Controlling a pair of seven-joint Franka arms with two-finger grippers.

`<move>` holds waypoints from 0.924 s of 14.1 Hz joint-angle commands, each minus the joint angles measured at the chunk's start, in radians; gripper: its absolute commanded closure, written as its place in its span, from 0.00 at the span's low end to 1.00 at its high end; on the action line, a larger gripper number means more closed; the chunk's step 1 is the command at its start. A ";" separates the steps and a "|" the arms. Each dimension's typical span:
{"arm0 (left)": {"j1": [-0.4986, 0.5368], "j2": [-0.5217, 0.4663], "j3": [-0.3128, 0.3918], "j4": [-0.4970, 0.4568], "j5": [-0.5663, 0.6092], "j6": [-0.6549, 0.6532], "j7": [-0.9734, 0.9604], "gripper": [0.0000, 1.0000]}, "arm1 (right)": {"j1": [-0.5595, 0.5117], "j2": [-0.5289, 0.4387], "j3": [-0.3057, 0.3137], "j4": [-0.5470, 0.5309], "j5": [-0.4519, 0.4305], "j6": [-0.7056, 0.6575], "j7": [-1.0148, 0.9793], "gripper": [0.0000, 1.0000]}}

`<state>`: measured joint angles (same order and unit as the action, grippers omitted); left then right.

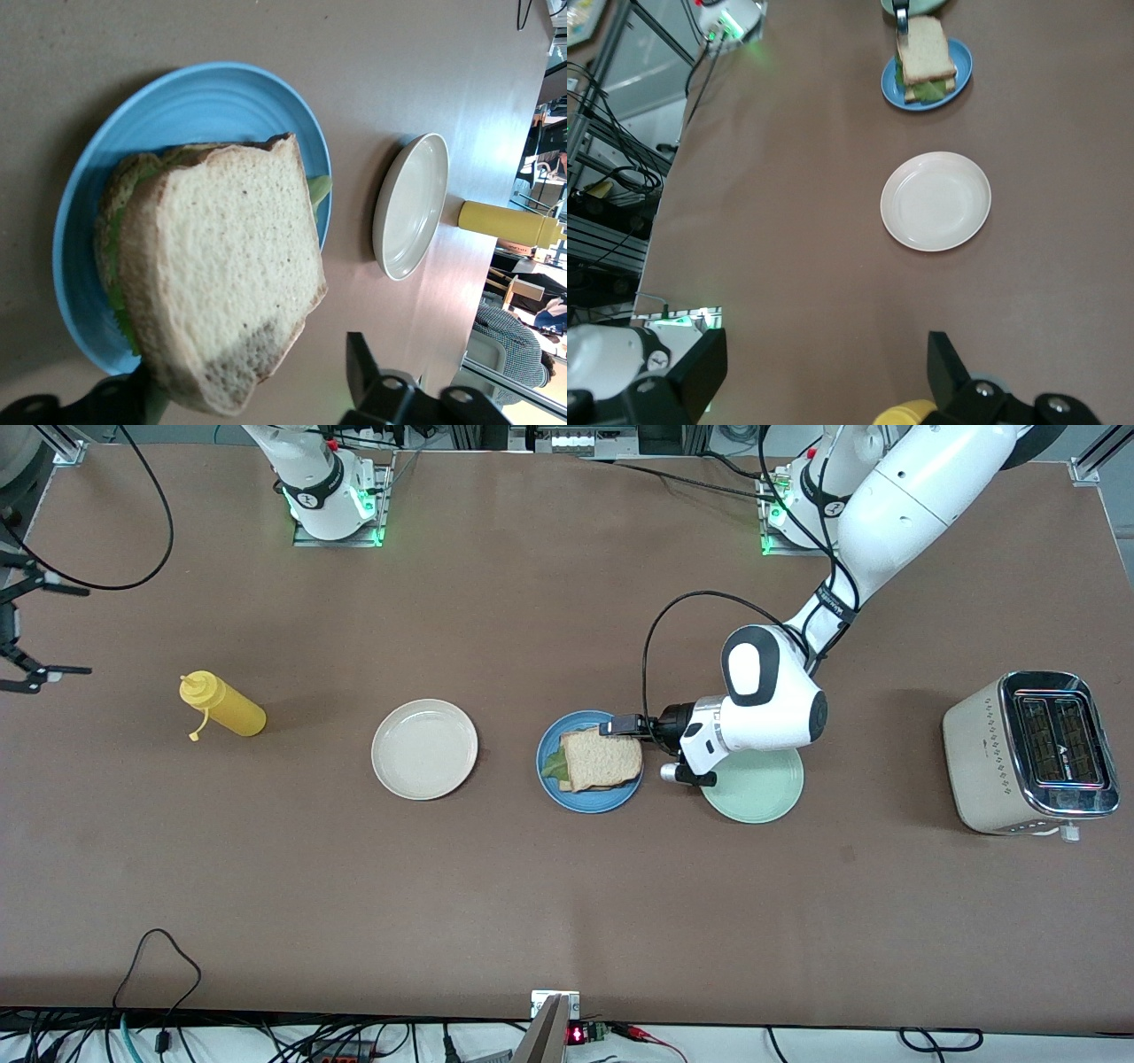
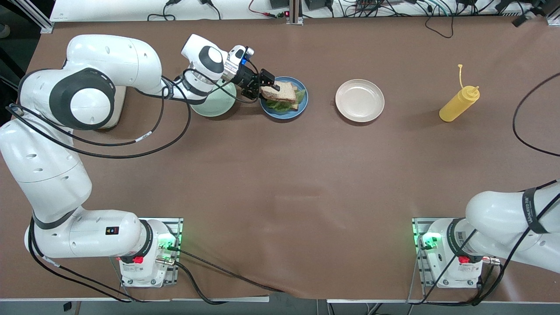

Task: Make sandwich in blue plate with both arms
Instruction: 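Lower the bread onto the lettuce while the right gripper draws back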

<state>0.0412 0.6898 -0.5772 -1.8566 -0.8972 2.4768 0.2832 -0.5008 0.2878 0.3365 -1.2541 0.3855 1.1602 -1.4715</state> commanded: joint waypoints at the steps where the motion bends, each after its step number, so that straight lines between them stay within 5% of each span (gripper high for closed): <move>1: 0.014 0.037 -0.003 0.027 -0.035 0.007 0.057 0.00 | 0.152 -0.100 -0.020 -0.041 -0.124 0.064 0.219 0.00; 8: 0.046 0.036 -0.003 -0.004 -0.037 -0.004 0.057 0.00 | 0.450 -0.141 -0.086 -0.132 -0.388 0.197 0.897 0.00; 13: 0.085 -0.091 -0.009 -0.102 -0.035 -0.019 0.050 0.00 | 0.525 -0.130 -0.189 -0.194 -0.396 0.208 1.192 0.00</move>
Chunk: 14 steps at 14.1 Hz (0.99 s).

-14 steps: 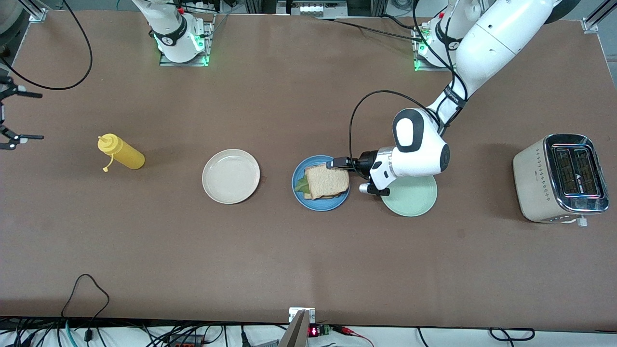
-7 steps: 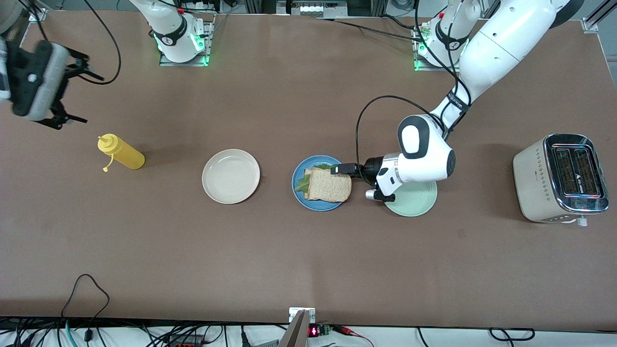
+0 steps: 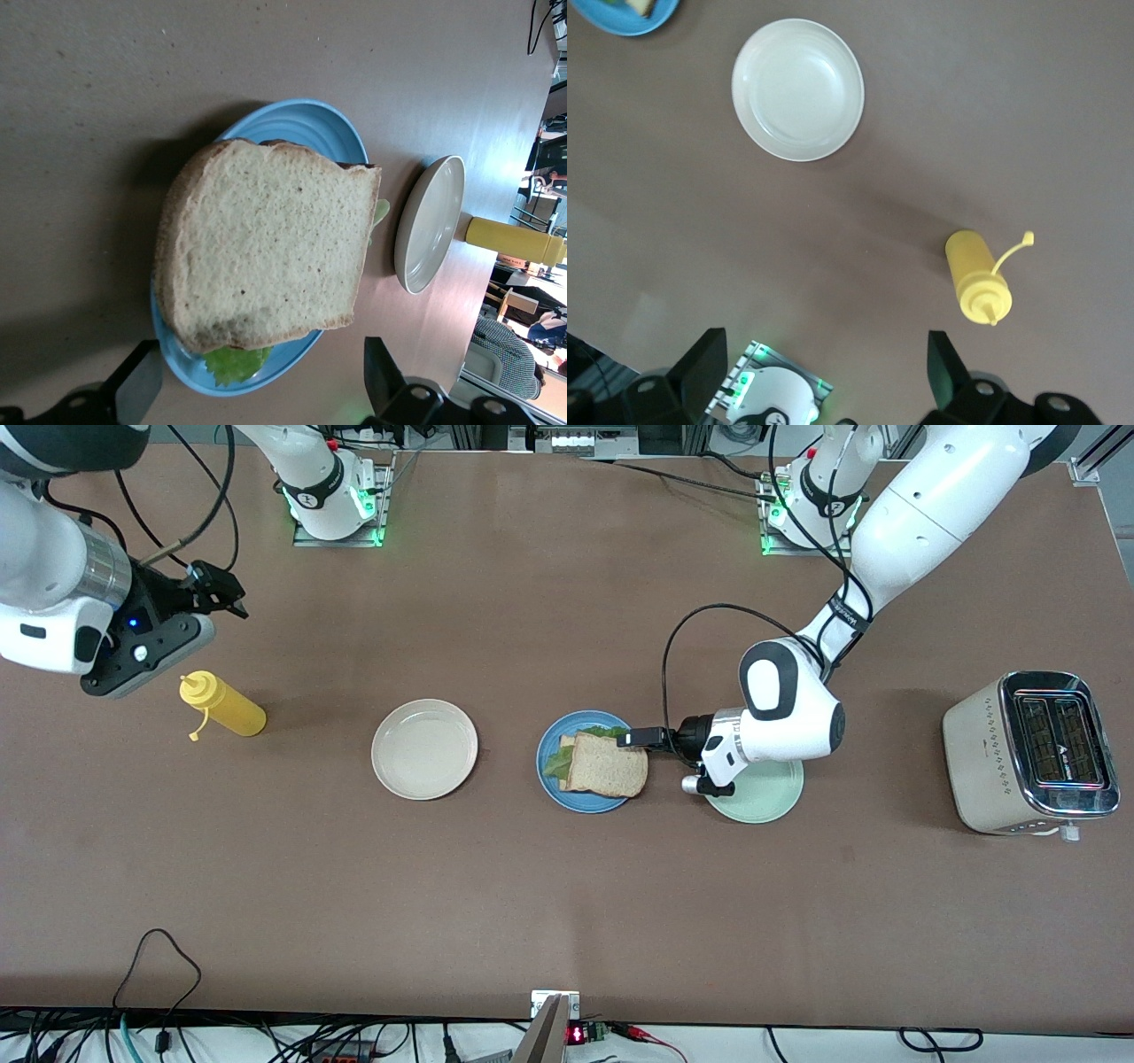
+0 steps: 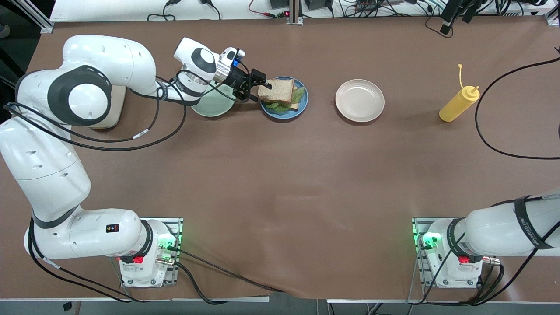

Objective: Make sandwich in blue plate with both arms

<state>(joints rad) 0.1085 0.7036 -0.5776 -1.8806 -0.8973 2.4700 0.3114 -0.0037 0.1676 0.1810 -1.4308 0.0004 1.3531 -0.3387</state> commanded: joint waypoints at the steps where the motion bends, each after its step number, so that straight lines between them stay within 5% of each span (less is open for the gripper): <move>1: 0.017 -0.133 -0.007 -0.090 -0.035 -0.013 0.015 0.00 | 0.028 -0.010 -0.040 -0.019 -0.011 0.020 0.069 0.00; 7: 0.086 -0.288 0.057 -0.124 0.021 -0.138 0.009 0.00 | 0.008 -0.013 -0.045 -0.074 -0.108 0.178 0.052 0.00; 12: 0.129 -0.348 0.140 -0.009 0.390 -0.299 -0.041 0.00 | -0.030 -0.029 -0.045 -0.060 -0.096 0.129 0.047 0.00; 14: 0.131 -0.349 0.166 0.085 0.621 -0.388 -0.142 0.00 | -0.026 -0.052 -0.052 -0.062 -0.013 0.112 0.058 0.00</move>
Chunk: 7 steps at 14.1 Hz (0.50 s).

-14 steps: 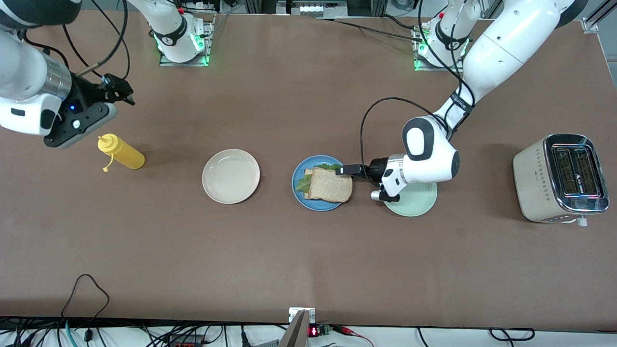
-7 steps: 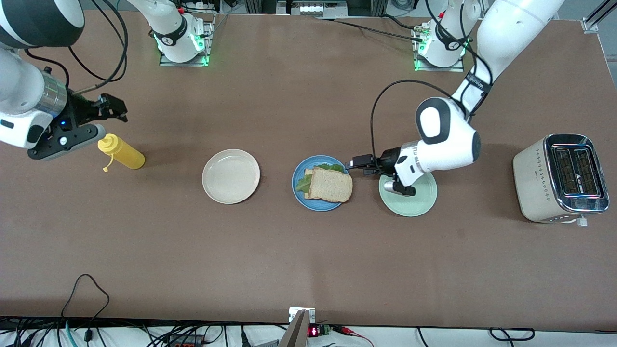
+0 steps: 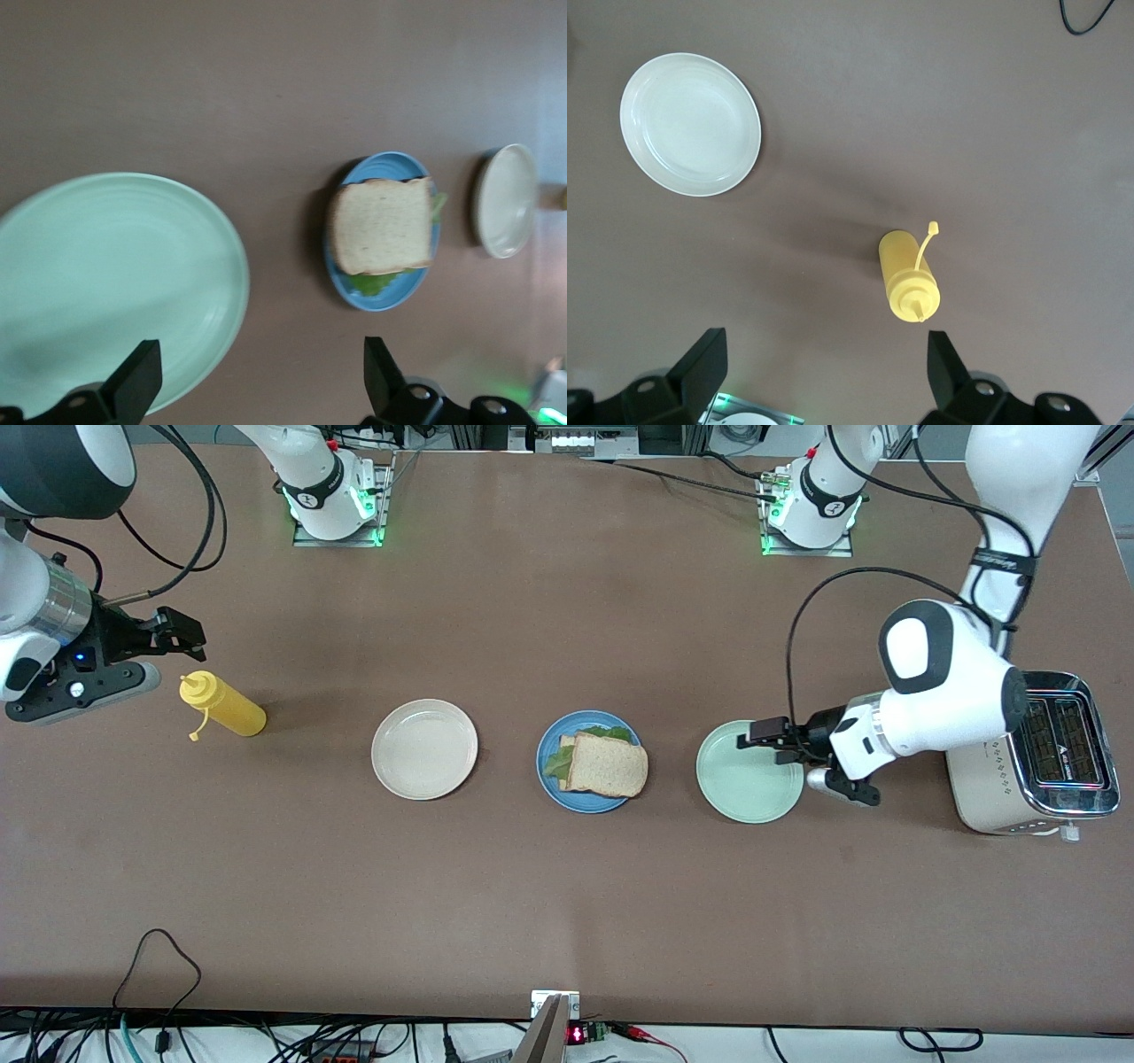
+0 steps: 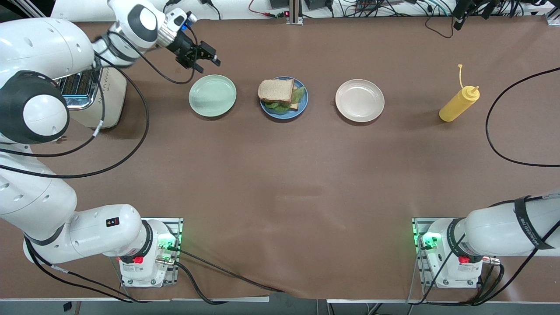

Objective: Make sandwich in blue plate with both arms

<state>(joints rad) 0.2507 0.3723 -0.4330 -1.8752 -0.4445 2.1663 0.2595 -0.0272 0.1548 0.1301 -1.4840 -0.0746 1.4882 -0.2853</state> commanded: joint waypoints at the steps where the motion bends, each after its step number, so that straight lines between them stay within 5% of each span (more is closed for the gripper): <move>1: -0.013 -0.019 0.033 0.141 0.276 -0.147 -0.138 0.00 | 0.009 -0.052 -0.019 -0.009 0.093 -0.023 0.044 0.00; 3: -0.021 -0.026 0.063 0.233 0.381 -0.241 -0.184 0.00 | 0.039 -0.061 -0.030 -0.010 0.095 -0.032 0.159 0.00; 7: -0.215 -0.110 0.373 0.352 0.437 -0.362 -0.195 0.00 | 0.099 -0.075 -0.090 -0.012 0.091 -0.046 0.153 0.00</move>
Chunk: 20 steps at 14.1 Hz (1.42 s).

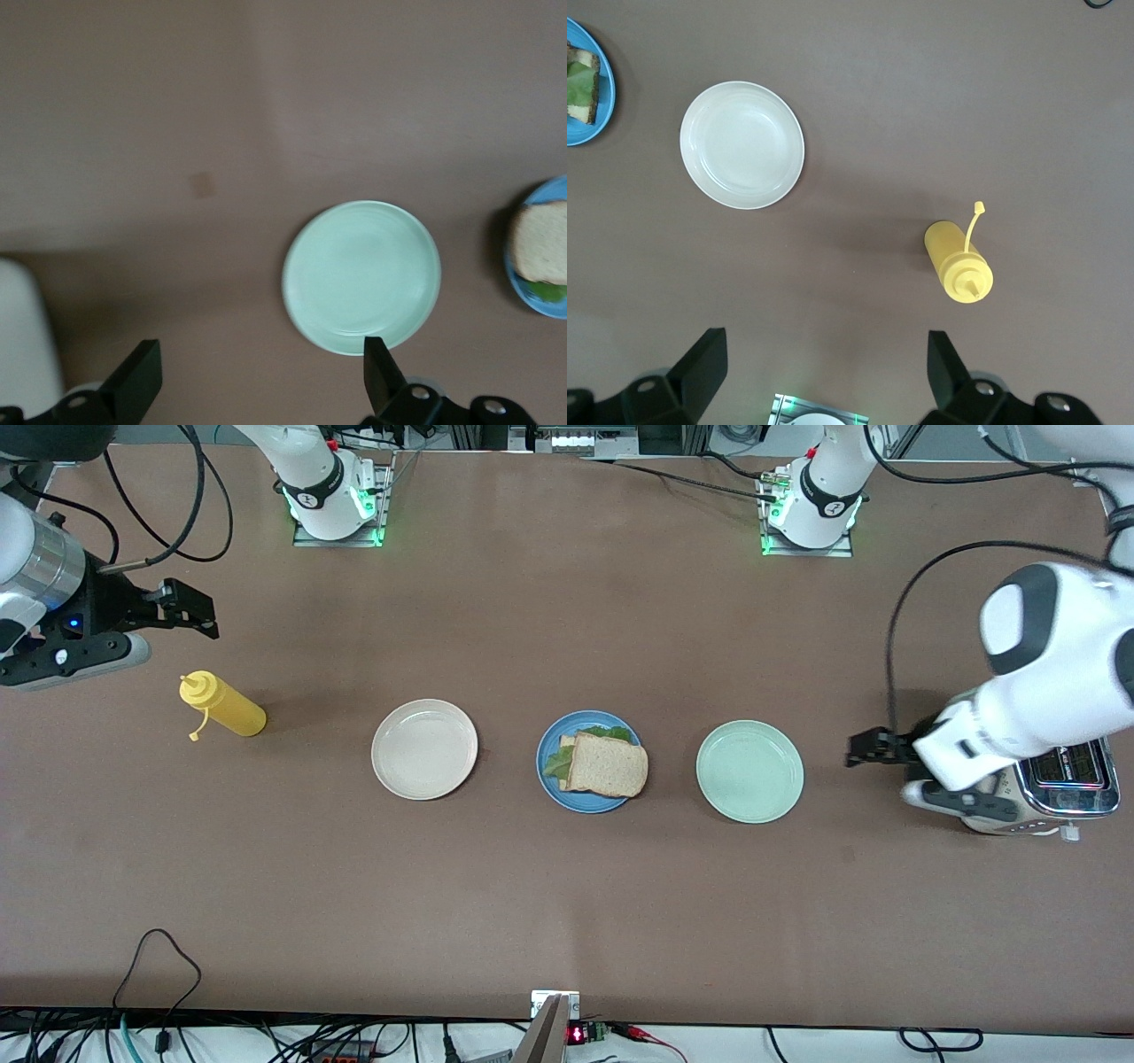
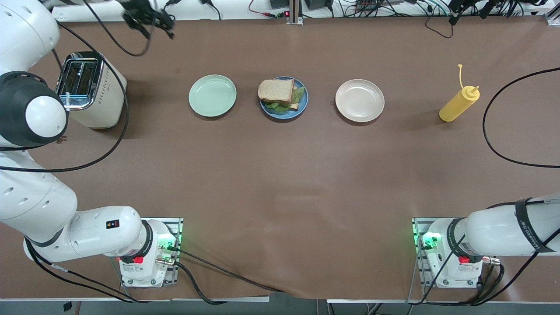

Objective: Make sandwich in blue plate with both arms

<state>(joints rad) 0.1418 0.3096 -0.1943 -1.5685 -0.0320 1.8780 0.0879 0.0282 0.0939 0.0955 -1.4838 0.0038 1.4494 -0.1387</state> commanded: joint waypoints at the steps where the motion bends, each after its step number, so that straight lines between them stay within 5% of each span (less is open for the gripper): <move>1: -0.110 -0.065 0.148 0.053 0.023 -0.082 -0.045 0.00 | 0.071 -0.013 -0.089 -0.010 0.012 -0.003 -0.008 0.00; 5: -0.100 -0.183 0.150 0.030 0.027 -0.189 -0.111 0.00 | 0.075 -0.011 -0.103 -0.010 0.010 -0.012 -0.002 0.00; 12: -0.100 -0.345 0.138 -0.160 0.034 -0.194 -0.112 0.00 | 0.067 -0.016 -0.103 -0.010 0.012 -0.020 -0.001 0.00; 20: -0.100 -0.366 0.136 -0.170 0.037 -0.230 -0.111 0.00 | 0.036 -0.028 -0.105 -0.032 0.010 -0.018 0.001 0.00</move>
<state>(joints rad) 0.0504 -0.0242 -0.0604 -1.7108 -0.0297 1.6670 -0.0125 0.0791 0.0932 -0.0056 -1.4869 0.0038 1.4324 -0.1424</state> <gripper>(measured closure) 0.000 0.000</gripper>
